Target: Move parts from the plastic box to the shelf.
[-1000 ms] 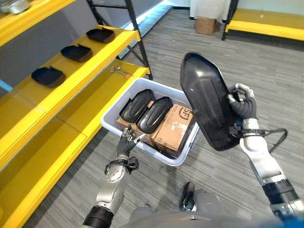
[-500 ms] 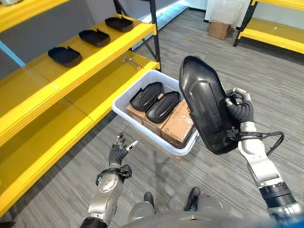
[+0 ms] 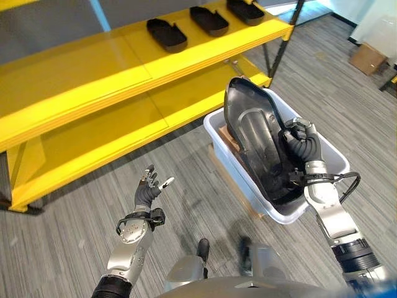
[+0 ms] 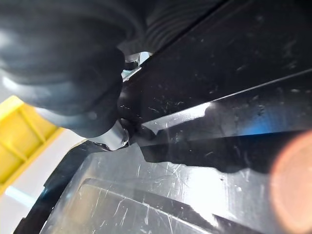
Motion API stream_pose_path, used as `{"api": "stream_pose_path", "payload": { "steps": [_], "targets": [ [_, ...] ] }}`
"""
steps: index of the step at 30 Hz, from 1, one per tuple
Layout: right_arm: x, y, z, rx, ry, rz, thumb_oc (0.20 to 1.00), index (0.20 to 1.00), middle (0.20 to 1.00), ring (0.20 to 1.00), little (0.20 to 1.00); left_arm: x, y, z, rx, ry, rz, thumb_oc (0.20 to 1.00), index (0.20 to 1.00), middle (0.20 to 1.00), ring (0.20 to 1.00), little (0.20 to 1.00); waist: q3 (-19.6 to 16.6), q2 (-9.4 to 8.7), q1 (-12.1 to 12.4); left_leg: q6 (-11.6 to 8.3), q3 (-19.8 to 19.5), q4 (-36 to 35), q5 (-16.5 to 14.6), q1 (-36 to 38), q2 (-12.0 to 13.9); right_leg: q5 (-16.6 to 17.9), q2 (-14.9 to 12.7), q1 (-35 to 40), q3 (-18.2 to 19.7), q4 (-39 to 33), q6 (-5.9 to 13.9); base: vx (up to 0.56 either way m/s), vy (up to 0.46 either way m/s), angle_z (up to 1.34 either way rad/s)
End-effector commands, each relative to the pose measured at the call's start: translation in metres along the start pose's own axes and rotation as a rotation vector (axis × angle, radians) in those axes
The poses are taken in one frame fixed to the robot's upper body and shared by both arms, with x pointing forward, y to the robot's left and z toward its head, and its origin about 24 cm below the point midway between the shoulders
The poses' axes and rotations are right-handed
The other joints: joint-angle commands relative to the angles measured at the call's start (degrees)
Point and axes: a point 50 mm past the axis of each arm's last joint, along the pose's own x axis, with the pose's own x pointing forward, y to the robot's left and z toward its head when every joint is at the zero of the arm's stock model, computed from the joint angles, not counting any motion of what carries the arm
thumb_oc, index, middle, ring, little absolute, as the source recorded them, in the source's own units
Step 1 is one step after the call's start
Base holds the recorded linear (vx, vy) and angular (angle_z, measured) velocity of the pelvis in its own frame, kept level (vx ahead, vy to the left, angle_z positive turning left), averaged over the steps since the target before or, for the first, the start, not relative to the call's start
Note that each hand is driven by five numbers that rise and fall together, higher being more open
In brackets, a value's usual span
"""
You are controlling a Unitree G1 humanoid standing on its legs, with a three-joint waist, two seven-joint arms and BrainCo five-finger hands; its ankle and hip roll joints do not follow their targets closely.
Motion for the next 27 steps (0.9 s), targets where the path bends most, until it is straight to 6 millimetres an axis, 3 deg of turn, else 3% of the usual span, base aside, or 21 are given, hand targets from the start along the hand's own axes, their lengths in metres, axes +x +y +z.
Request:
{"api": "stream_pose_path", "payload": {
  "steps": [1,4,7,10,12,13,15,16,18,19,20,21,23,24,26,27],
  "targets": [
    [0.018,-0.014,0.036,0.087,-0.191,-0.080,0.200,0.200,0.200,0.200,0.200,0.000,-0.003,0.030,0.066,-0.145,-0.074,1.000,1.000,1.000,1.000,1.000,-0.50,-2.55,-2.04,-2.49,6.50,-1.77,-3.94,4.22,-3.56,7.42,0.00,2.24,0.98,-7.94,2.37,0.23,-0.014,0.55],
    [0.019,-0.012,0.038,0.099,-0.196,-0.067,0.200,0.200,0.200,0.200,0.200,-0.001,-0.003,0.028,0.065,-0.145,-0.074,1.000,1.000,1.000,1.000,1.000,-0.44,-3.32,-2.49,-2.31,3.61,-1.73,-5.73,7.40,-5.47,11.39,1.31,1.09,1.19,-12.49,3.15,0.25,-0.037,0.53],
    [0.015,-0.011,0.036,0.099,-0.192,-0.045,0.200,0.200,0.200,0.200,0.200,-0.005,-0.003,0.024,0.047,-0.134,-0.067,1.000,1.000,1.000,1.000,1.000,-2.23,-3.12,-2.46,-2.17,3.16,-1.62,-7.17,9.46,-5.57,11.27,1.52,3.72,1.55,-12.59,1.75,0.25,-0.081,0.46],
    [0.015,-0.013,0.037,0.084,-0.200,-0.035,0.200,0.200,0.200,0.200,0.200,-0.007,-0.005,0.021,0.013,-0.128,-0.053,1.000,1.000,1.000,1.000,1.000,-3.74,-1.55,-2.55,-2.83,3.25,1.31,-9.09,11.16,-5.09,9.07,1.42,5.55,-0.85,-11.24,0.43,0.33,-0.082,0.17],
    [0.014,-0.015,0.036,0.077,-0.198,-0.034,0.200,0.200,0.200,0.200,0.200,-0.009,-0.005,0.020,-0.014,-0.127,-0.045,1.000,1.000,1.000,1.000,1.000,-4.39,-0.26,-2.72,-5.03,3.82,7.62,-7.23,10.58,-4.98,7.27,1.69,7.77,-2.26,-10.97,-0.72,0.22,-0.043,0.47],
    [0.013,-0.016,0.035,0.078,-0.196,-0.036,0.200,0.200,0.200,0.200,0.200,-0.010,-0.007,0.019,-0.031,-0.125,-0.047,1.000,1.000,1.000,1.000,1.000,-4.05,0.16,-2.75,-8.31,5.21,14.93,-3.45,7.73,-5.16,6.78,1.06,9.54,-3.02,-11.13,-1.10,0.20,-0.021,0.38],
    [0.013,-0.018,0.036,0.085,-0.199,-0.041,0.200,0.200,0.200,0.200,0.200,-0.010,-0.008,0.019,-0.051,-0.126,-0.046,1.000,1.000,1.000,1.000,1.000,-2.59,0.42,-2.33,-13.93,8.31,25.73,1.28,1.95,-4.09,5.83,0.06,12.52,-4.02,-11.52,-1.33,0.12,-0.063,0.32],
    [0.013,-0.023,0.036,0.075,-0.199,-0.062,0.200,0.200,0.200,0.200,0.200,-0.010,-0.007,0.020,-0.059,-0.128,-0.046,1.000,1.000,1.000,1.000,1.000,-1.13,-0.64,-1.41,-15.05,11.82,33.59,3.87,-2.87,-2.77,4.80,-1.15,14.49,-4.79,-11.61,-2.59,0.05,-0.106,0.38],
    [0.013,-0.023,0.036,0.075,-0.199,-0.063,0.200,0.200,0.200,0.200,0.200,-0.010,-0.007,0.021,-0.059,-0.128,-0.047,1.000,1.000,1.000,1.000,1.000,-1.11,-0.42,-1.35,-15.05,11.85,34.28,3.54,-3.24,-2.53,4.80,-0.91,14.36,-4.80,-11.54,-2.64,0.04,-0.077,0.37],
    [0.011,-0.024,0.035,0.075,-0.194,-0.081,0.200,0.200,0.200,0.200,0.200,-0.011,-0.006,0.018,-0.063,-0.117,-0.036,1.000,1.000,1.000,1.000,1.000,-0.56,-0.61,-0.53,-12.97,13.79,35.39,2.71,-6.29,-1.58,3.51,-0.84,15.81,-4.92,-11.60,-3.32,0.16,-0.103,0.39],
    [0.008,-0.027,0.031,0.071,-0.174,-0.100,0.200,0.200,0.200,0.200,0.200,-0.012,-0.004,0.017,-0.064,-0.113,-0.024,1.000,1.000,1.000,1.000,1.000,-0.65,-1.49,-0.40,-9.75,15.67,29.99,0.24,-8.45,2.75,2.69,-2.06,17.07,-5.73,-11.87,-3.07,0.17,-0.102,0.35],
    [0.008,-0.027,0.031,0.071,-0.174,-0.100,0.200,0.200,0.200,0.200,0.200,-0.012,-0.004,0.017,-0.064,-0.112,-0.024,1.000,1.000,1.000,1.000,1.000,-0.62,-1.52,-0.29,-9.70,15.78,29.88,0.10,-8.19,2.76,2.58,-2.06,17.23,-5.64,-11.86,-3.03,0.18,-0.028,0.27],
    [0.007,-0.026,0.030,0.062,-0.170,-0.112,0.200,0.200,0.200,0.200,0.200,-0.013,-0.001,0.019,-0.050,-0.120,-0.011,1.000,1.000,1.000,1.000,1.000,-0.73,-2.39,0.37,-8.42,14.92,17.01,-1.10,-7.14,6.25,1.54,-2.80,18.16,-5.40,-11.82,-2.25,0.17,0.025,0.22],
    [0.008,-0.026,0.029,0.059,-0.166,-0.116,0.200,0.200,0.200,0.200,0.200,-0.013,0.000,0.021,-0.048,-0.128,-0.004,1.000,1.000,1.000,1.000,1.000,-0.88,-2.05,0.60,-8.87,13.69,11.71,1.03,-7.25,7.92,1.02,-2.40,18.25,-5.11,-11.72,-2.07,0.18,0.061,0.10],
    [0.010,-0.026,0.028,0.055,-0.164,-0.126,0.200,0.200,0.200,0.200,0.200,-0.012,0.000,0.022,-0.048,-0.136,0.007,1.000,1.000,1.000,1.000,1.000,-1.01,-1.35,0.65,-11.55,13.71,-1.91,10.42,-7.61,14.40,-1.16,-2.13,19.52,-4.76,-11.34,-1.98,0.21,0.099,-0.01],
    [0.010,-0.026,0.027,0.052,-0.158,-0.131,0.200,0.200,0.200,0.200,0.200,-0.012,0.000,0.021,-0.056,-0.131,0.011,1.000,1.000,1.000,1.000,1.000,-0.83,-1.27,0.71,-12.03,14.21,-4.11,12.10,-7.07,16.27,-1.41,-2.54,19.92,-4.57,-10.91,-1.99,0.23,0.149,0.00]
  ]
}}
